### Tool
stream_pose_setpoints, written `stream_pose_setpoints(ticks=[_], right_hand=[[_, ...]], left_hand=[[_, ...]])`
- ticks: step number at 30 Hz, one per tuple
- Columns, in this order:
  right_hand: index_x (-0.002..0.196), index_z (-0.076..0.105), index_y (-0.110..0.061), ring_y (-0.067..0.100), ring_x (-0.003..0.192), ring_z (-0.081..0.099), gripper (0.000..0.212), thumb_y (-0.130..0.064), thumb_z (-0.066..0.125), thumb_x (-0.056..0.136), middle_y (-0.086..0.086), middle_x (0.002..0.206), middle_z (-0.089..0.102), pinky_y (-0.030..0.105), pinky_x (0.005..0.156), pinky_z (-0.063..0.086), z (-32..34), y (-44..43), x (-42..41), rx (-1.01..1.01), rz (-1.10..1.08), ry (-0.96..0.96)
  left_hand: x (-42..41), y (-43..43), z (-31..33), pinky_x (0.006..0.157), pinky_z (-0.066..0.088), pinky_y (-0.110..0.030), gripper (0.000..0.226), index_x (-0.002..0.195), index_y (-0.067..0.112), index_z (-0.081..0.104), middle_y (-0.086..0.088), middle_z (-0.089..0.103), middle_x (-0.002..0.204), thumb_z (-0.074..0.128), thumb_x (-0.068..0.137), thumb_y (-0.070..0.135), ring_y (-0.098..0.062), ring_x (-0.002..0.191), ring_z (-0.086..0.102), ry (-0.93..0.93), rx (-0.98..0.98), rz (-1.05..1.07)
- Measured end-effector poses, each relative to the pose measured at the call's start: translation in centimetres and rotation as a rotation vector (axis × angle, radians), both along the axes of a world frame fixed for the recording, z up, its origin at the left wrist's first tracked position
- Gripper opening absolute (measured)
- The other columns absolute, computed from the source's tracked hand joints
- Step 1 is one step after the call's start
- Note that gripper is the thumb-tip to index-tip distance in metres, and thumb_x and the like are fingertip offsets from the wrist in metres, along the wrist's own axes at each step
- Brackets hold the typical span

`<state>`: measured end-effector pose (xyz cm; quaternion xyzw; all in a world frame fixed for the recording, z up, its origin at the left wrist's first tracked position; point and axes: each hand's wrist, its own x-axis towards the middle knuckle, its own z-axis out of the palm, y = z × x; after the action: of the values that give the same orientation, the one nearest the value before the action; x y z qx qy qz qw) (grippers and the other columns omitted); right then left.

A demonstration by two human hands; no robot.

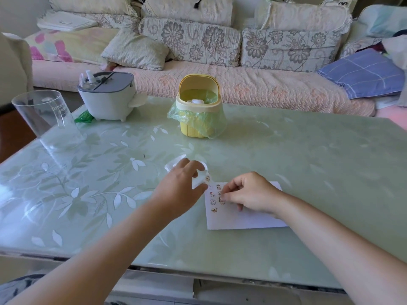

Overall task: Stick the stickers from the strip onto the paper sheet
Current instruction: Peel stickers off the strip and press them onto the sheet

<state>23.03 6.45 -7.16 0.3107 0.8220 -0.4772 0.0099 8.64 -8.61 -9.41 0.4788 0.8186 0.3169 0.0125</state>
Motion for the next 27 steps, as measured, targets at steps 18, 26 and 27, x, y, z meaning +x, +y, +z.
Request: stream_pose_setpoints(ticks=[18, 26, 27], right_hand=[[0.08, 0.078, -0.02, 0.01, 0.066, 0.061, 0.002, -0.02, 0.079, 0.081, -0.001, 0.08, 0.076, 0.027, 0.062, 0.053, -1.8, -0.6, 1.2, 0.034, -0.063, 0.01], [0.072, 0.077, -0.028, 0.001, 0.068, 0.061, 0.006, -0.025, 0.081, 0.076, -0.016, 0.069, 0.071, 0.019, 0.065, 0.044, -1.9, -0.7, 0.5, 0.137, -0.026, -0.061], [0.072, 0.077, -0.028, 0.001, 0.066, 0.059, 0.007, -0.025, 0.081, 0.076, -0.015, 0.068, 0.07, 0.019, 0.064, 0.043, -1.8, -0.7, 0.4, 0.143, -0.028, -0.066]], left_hand=[[2.2, -0.8, -2.5, 0.09, 0.045, -0.031, 0.038, 0.119, 0.03, 0.067, 0.014, 0.056, 0.116, 0.068, 0.085, 0.047, -0.013, 0.112, 0.046, 0.133, -0.159, -0.268], [2.1, -0.8, -2.7, 0.091, 0.045, -0.032, 0.038, 0.119, 0.031, 0.067, 0.014, 0.056, 0.116, 0.068, 0.084, 0.048, -0.013, 0.113, 0.045, 0.126, -0.151, -0.271], [2.1, -0.9, -2.7, 0.091, 0.045, -0.032, 0.039, 0.119, 0.031, 0.067, 0.014, 0.056, 0.116, 0.067, 0.084, 0.048, -0.013, 0.113, 0.045, 0.126, -0.152, -0.272]])
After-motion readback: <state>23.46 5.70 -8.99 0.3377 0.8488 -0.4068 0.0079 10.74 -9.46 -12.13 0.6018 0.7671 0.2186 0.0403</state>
